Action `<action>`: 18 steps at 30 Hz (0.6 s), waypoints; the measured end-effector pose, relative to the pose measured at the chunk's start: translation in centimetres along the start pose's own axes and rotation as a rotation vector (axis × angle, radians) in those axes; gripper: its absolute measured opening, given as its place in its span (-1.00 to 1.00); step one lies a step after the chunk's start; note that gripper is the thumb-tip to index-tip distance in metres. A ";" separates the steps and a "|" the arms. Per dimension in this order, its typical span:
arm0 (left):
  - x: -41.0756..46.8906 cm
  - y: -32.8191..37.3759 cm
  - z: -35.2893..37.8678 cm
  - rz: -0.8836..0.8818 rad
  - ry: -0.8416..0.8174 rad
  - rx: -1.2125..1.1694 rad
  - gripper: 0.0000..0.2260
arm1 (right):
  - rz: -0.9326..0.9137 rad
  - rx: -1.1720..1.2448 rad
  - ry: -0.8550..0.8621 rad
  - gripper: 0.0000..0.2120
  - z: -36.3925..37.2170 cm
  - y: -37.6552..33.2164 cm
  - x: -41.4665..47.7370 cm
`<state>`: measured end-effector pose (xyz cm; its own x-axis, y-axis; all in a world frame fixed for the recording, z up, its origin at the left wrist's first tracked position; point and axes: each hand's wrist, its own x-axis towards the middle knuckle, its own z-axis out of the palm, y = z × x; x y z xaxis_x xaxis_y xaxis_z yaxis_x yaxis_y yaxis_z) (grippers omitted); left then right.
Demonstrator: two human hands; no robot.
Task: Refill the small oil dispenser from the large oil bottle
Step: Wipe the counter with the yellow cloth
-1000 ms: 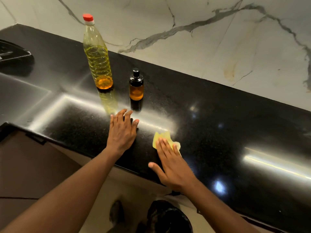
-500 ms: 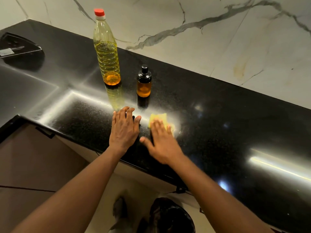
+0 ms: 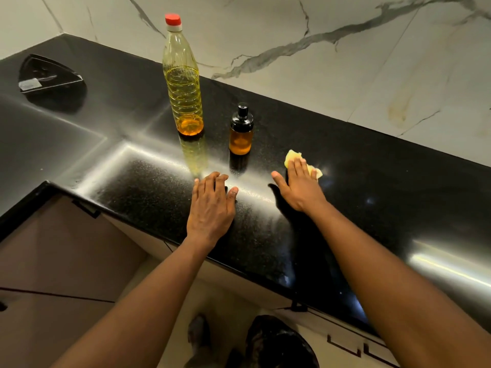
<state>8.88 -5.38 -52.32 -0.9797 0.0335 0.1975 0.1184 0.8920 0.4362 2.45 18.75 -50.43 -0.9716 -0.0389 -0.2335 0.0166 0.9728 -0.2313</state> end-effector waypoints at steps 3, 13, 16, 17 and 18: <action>0.1 -0.3 0.1 -0.026 0.029 -0.017 -0.64 | -0.124 -0.016 -0.023 -0.21 0.8 -3.9 0.3; 0.0 -0.2 0.1 -0.035 0.054 -0.022 -0.67 | -0.488 -0.074 -0.131 -0.11 3.0 -0.6 -11.3; -0.1 -0.1 0.1 -0.019 0.044 -0.011 -0.65 | -0.283 -0.044 -0.038 -0.13 1.4 1.5 -5.4; -0.1 -0.1 0.1 -0.013 0.046 -0.008 -0.66 | -0.231 -0.036 -0.023 -0.19 0.9 1.6 -3.1; -0.1 -0.2 0.1 -0.012 0.047 -0.010 -0.66 | -0.194 -0.032 -0.023 -0.25 0.3 1.4 -1.0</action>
<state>8.95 -5.46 -52.52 -0.9723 0.0017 0.2335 0.1089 0.8879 0.4471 3.52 20.12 -50.80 -0.9500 -0.2316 -0.2094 -0.1785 0.9531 -0.2443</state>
